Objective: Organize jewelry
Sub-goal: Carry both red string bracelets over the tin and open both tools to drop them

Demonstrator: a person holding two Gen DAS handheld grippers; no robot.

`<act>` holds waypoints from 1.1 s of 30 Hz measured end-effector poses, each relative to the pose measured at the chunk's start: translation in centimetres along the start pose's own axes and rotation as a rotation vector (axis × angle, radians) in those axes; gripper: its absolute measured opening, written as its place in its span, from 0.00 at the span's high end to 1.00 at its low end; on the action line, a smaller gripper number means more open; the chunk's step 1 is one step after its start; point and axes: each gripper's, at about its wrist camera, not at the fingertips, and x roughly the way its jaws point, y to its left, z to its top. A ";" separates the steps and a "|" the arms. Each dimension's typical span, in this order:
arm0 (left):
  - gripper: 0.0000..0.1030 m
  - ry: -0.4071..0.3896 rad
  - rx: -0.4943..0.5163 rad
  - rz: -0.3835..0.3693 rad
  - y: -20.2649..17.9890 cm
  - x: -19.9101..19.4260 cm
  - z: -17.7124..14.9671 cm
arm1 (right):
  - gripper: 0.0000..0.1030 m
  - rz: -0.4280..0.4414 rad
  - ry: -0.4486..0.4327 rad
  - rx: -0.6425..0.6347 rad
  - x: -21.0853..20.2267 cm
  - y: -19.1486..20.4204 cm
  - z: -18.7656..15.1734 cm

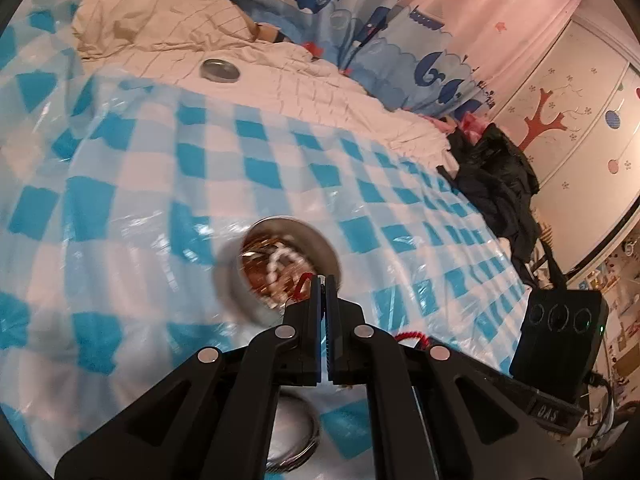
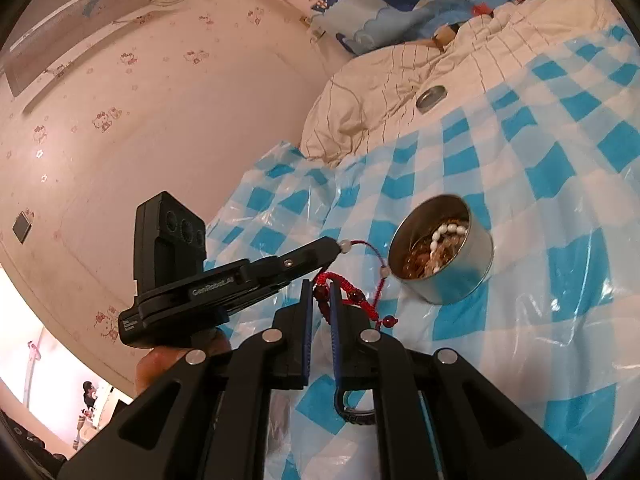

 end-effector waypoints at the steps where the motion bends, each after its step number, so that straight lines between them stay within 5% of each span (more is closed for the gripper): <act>1: 0.99 -0.005 -0.002 -0.009 -0.2 0.2 0.2 | 0.91 -0.003 -0.005 0.000 -0.1 0.0 0.2; 6: 0.99 -0.038 -0.036 -0.039 -0.7 2.7 1.5 | 0.91 -0.030 -0.020 -0.008 0.2 -0.4 1.8; 12: 0.90 0.010 -0.132 0.066 1.8 5.3 1.4 | 0.91 -0.074 -0.023 -0.041 2.2 -1.1 4.9; 14: 0.66 -0.022 -0.132 0.098 1.9 4.3 1.5 | 0.91 -0.100 -0.012 -0.070 3.5 -1.0 5.7; 16: 0.53 -0.062 -0.129 0.146 2.1 3.0 1.4 | 0.91 -0.172 0.014 -0.114 5.1 -1.0 6.0; 19: 0.48 -0.050 -0.106 0.195 2.2 2.0 1.1 | 0.74 -0.327 0.103 -0.138 7.5 -2.2 5.5; 25: 0.30 -0.051 0.010 0.337 1.0 0.4 0.0 | 0.56 -0.404 0.077 -0.122 4.1 -2.7 3.9; 28: 0.21 -0.073 0.084 0.423 -0.2 -0.5 -0.6 | 0.36 -0.448 0.070 -0.122 2.0 -2.6 2.3; 33: 0.13 -0.092 0.183 0.511 -1.7 -1.0 -1.7 | 0.34 -0.489 0.064 -0.038 0.2 -3.7 0.8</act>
